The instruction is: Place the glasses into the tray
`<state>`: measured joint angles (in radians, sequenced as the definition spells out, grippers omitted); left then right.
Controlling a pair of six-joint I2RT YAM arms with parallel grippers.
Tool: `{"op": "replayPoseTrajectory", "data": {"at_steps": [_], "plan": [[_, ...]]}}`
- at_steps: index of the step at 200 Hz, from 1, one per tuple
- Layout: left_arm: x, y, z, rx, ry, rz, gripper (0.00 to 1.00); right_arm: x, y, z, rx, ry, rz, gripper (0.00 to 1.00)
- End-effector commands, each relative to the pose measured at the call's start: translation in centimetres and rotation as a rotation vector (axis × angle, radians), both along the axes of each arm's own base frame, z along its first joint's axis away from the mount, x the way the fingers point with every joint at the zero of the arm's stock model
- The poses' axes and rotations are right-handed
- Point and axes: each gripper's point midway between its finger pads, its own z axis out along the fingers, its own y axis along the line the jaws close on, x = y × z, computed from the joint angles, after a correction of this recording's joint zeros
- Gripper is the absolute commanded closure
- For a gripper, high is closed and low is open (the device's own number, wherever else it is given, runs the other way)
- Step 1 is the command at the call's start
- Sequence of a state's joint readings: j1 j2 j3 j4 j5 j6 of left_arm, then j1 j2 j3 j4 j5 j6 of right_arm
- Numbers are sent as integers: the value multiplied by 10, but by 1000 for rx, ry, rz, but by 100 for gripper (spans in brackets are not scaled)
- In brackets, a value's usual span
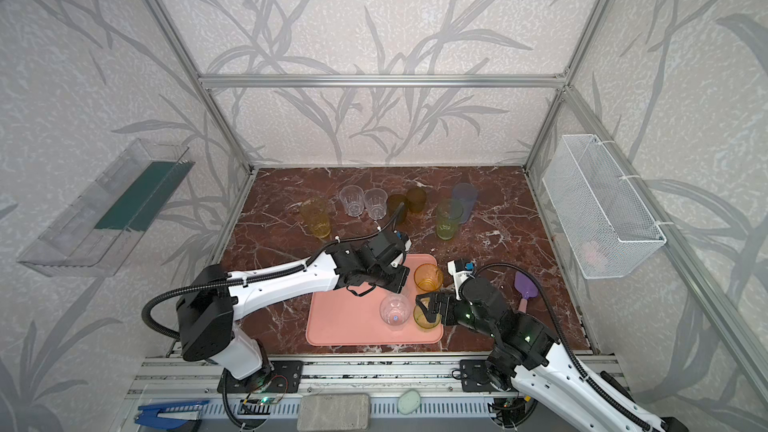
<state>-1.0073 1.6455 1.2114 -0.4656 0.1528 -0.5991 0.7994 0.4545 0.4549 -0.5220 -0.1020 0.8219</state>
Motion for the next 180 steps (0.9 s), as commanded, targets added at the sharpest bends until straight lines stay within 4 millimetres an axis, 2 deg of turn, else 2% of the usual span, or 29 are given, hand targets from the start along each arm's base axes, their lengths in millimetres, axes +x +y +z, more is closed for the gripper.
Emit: {"op": "replayPoseTrajectory", "data": {"at_steps": [1, 105, 128, 151, 180], "plan": [[-1, -9, 3, -26, 7, -3, 100, 0, -4, -4, -9, 2, -16, 1], [-7, -14, -3, -27, 19, -15, 98, 0, -5, -4, -7, 4, -24, 1], [-6, -14, -2, -25, 11, -15, 89, 0, -5, -4, -5, 4, -25, 1], [-4, -10, -4, -6, -2, -8, 73, 0, -5, -3, -3, 1, -20, 1], [-3, -8, -4, 3, -14, -8, 64, 0, -5, -3, -5, 3, -20, 1]]}}
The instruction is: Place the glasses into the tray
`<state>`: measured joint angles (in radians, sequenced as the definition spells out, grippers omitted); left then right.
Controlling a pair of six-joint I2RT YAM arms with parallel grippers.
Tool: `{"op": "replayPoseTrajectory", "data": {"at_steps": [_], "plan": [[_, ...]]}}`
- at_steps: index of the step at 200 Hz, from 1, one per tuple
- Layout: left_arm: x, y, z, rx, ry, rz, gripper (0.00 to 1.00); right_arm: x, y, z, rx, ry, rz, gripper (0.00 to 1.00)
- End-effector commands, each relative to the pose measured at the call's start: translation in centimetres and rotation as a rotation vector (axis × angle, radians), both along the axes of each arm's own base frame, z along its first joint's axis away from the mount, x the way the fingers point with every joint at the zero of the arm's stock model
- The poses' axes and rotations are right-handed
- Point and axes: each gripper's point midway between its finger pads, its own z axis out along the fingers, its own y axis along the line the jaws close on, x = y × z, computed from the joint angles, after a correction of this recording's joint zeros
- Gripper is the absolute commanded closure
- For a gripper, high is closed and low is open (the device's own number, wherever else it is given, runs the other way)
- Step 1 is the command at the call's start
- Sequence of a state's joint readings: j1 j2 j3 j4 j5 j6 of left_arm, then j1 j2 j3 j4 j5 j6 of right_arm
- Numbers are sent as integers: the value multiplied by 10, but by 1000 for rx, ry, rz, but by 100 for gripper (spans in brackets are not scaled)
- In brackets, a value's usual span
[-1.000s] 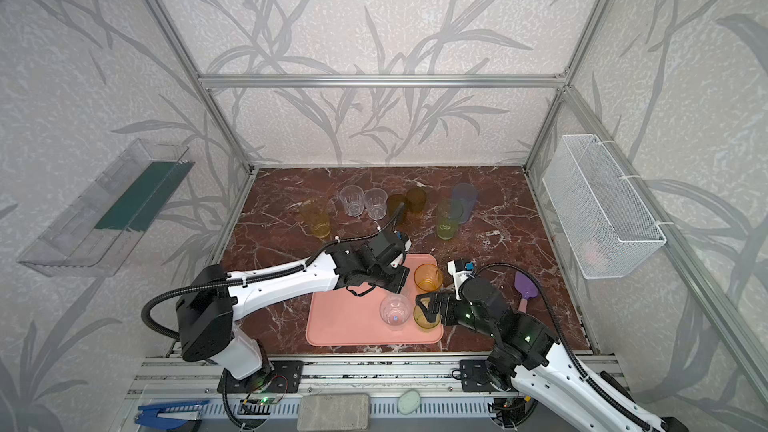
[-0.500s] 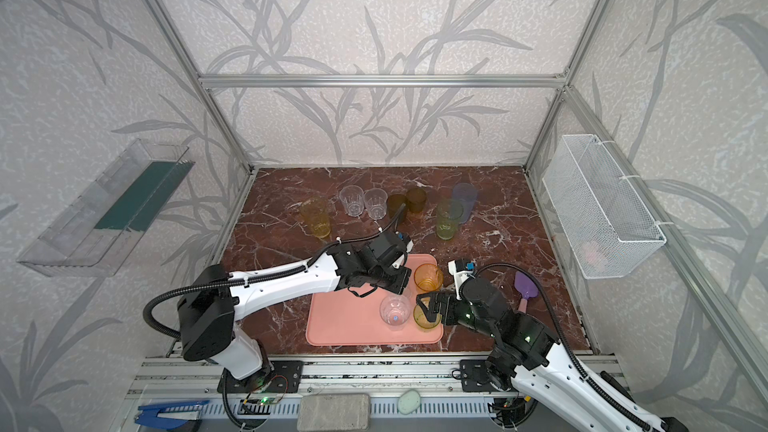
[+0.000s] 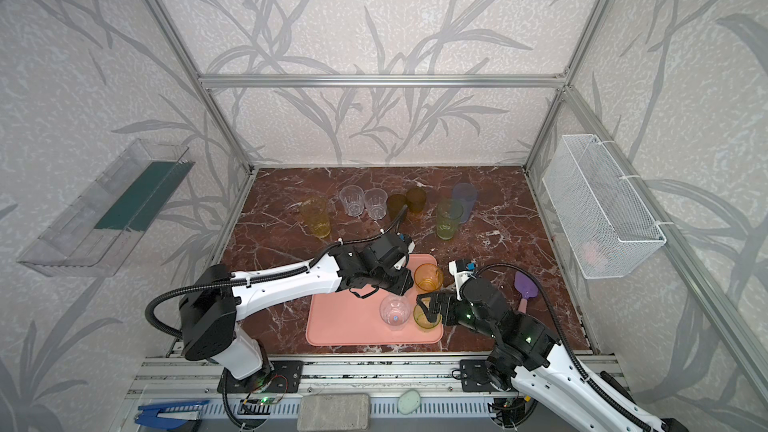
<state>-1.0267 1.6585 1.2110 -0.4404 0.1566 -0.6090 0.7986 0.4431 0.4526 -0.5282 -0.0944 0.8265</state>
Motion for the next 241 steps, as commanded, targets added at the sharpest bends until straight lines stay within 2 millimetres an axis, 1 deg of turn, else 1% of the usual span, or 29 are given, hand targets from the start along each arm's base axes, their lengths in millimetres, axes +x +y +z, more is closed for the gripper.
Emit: {"op": "replayPoseTrajectory", "data": {"at_steps": [1, 11, 41, 67, 69, 82, 90, 101, 106, 109, 112, 115, 148, 177, 210, 241], "plan": [[2, 1, -1, 16, -16, 6, 64, 0, -3, -3, -7, 5, -10, 1], [3, 2, 0, 18, -22, 7, 63, 0, -3, -2, -6, 4, -12, 1], [6, 6, 6, 26, -52, 13, 56, 2, -1, 4, -5, -2, -10, 1], [8, 12, 13, 28, -81, 21, 46, 4, 0, 8, -12, -7, -8, 1], [8, 13, 14, 27, -84, 23, 44, 4, 1, 9, -11, -8, -8, 1], [8, 17, 17, 28, -101, 28, 28, 5, 1, 11, -15, -6, -9, 1], [9, 21, 19, 26, -111, 37, 23, 6, 2, 12, -14, -5, -8, 1], [11, 24, 20, 25, -127, 45, 18, 7, 3, 14, -12, -8, -9, 1], [11, 25, 21, 24, -132, 49, 14, 7, 3, 15, -14, -9, -9, 1], [11, 26, 21, 22, -136, 53, 10, 7, 3, 15, -13, -9, -9, 1], [11, 27, 21, 22, -139, 56, 3, 8, 3, 15, -14, -11, -11, 1], [12, 28, 21, 20, -144, 59, 1, 8, 3, 15, -15, -10, -12, 1], [14, 37, 29, -4, -172, 81, 1, 12, 6, 18, -20, -13, -16, 1], [17, 50, 36, -6, -201, 108, 1, 17, 9, 22, -29, -13, -17, 1], [19, 64, 38, -10, -224, 129, 1, 22, 14, 28, -52, -22, -5, 1], [21, 79, 40, 4, -270, 158, 1, 32, 17, 34, -94, -31, 0, 1]]}}
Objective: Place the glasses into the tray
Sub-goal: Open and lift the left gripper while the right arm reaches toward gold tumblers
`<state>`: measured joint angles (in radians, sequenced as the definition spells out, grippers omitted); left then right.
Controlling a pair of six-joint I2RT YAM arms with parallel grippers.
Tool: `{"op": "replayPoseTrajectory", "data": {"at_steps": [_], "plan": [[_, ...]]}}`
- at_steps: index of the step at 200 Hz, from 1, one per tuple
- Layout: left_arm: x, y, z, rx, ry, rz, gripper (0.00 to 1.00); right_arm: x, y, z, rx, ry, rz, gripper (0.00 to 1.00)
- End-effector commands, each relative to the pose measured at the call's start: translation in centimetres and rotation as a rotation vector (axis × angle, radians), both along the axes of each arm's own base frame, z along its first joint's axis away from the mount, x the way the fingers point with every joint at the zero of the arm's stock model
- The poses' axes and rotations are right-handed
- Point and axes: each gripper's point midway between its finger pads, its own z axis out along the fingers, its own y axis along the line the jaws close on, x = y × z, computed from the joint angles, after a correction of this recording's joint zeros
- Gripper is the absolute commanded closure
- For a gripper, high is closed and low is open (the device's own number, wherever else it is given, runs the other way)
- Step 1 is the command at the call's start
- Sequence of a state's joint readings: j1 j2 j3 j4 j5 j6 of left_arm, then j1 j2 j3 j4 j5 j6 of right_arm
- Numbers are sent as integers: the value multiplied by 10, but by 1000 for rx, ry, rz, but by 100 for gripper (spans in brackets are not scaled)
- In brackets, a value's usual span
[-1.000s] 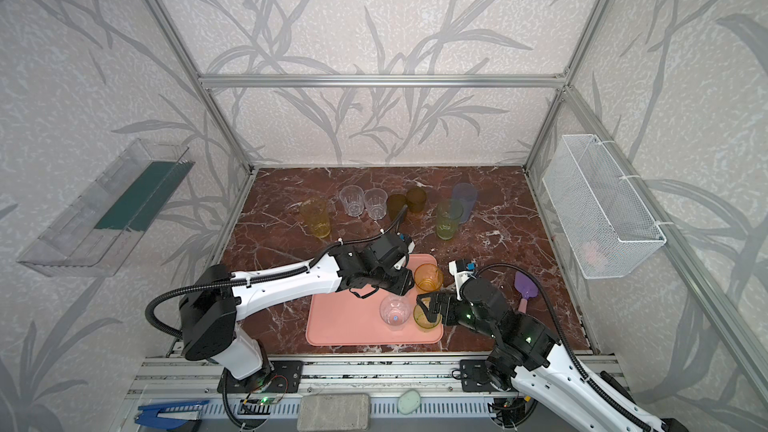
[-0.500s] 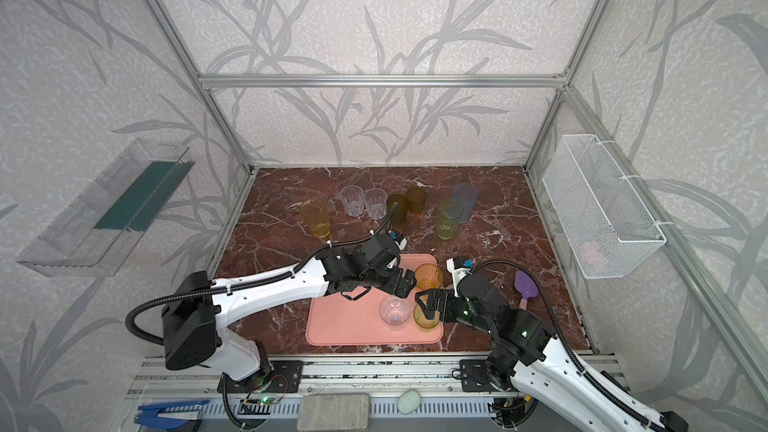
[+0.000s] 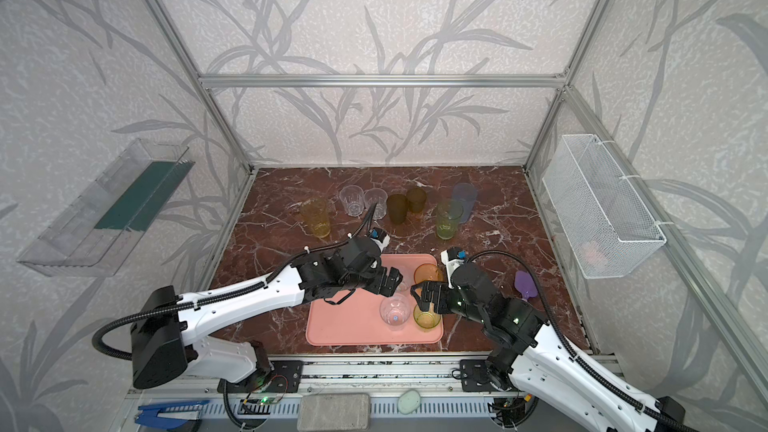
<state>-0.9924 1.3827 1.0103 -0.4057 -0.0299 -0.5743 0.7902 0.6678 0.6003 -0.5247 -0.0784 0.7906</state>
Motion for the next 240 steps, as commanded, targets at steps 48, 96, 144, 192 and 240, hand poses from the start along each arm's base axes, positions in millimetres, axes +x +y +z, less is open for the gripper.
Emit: {"op": "replayPoseTrajectory", "data": {"at_steps": [48, 96, 144, 192, 240], "plan": [[17, 45, 3, -31, -76, 140, 1, 40, 16, 33, -57, -59, 4, 1], [28, 75, -9, -97, -26, 223, 1, 81, 31, 45, -84, -28, -4, 1], [34, 100, 10, -111, -108, 275, 1, 136, 50, 46, -96, 16, -22, 6], [39, 122, 30, -130, -168, 349, 1, 199, 70, 43, -117, 40, -72, 24], [45, 149, 44, -100, -250, 415, 1, 251, 62, 17, -284, 79, -161, 36]]}}
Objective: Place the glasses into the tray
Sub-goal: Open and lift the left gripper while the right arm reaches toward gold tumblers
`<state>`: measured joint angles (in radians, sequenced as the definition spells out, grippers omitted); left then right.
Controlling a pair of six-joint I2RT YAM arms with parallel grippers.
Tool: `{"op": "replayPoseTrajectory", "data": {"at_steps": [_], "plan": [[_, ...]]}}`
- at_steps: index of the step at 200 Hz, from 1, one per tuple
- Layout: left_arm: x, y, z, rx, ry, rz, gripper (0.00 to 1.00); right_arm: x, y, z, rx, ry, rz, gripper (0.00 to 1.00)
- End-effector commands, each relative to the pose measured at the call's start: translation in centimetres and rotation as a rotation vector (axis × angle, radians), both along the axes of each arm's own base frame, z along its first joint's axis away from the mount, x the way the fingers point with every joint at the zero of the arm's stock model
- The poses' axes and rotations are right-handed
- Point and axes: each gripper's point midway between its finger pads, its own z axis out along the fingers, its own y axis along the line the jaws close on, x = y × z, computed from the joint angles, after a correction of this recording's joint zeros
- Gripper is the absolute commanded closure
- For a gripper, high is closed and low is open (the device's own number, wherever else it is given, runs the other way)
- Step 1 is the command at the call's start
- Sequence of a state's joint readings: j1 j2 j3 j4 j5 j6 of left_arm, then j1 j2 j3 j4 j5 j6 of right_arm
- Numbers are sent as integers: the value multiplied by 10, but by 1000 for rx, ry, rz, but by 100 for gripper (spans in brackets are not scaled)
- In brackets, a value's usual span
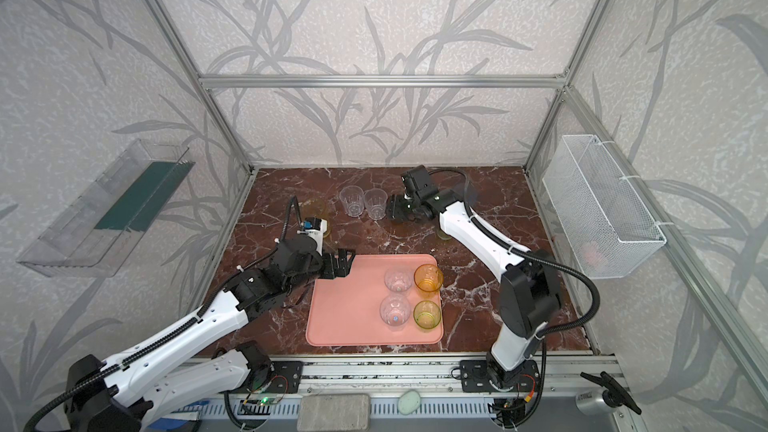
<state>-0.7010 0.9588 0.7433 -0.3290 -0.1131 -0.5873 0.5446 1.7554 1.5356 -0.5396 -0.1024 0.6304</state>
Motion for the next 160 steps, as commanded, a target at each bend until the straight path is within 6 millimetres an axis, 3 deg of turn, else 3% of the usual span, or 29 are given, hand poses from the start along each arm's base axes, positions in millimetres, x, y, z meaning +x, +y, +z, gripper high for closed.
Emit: {"op": "replayPoseTrajectory", "data": {"at_steps": [1, 64, 115, 160], "plan": [[4, 21, 5, 49, -46, 64, 1, 15, -15, -12, -115, 26, -43, 36], [15, 43, 3, 91, -67, 134, 1, 48, -29, -33, -258, 68, -86, 46], [21, 47, -6, 73, -16, 157, 1, 60, -37, -47, -281, 101, -108, 55], [23, 51, -6, 73, -21, 169, 1, 67, -39, -55, -291, 119, -111, 55]]}}
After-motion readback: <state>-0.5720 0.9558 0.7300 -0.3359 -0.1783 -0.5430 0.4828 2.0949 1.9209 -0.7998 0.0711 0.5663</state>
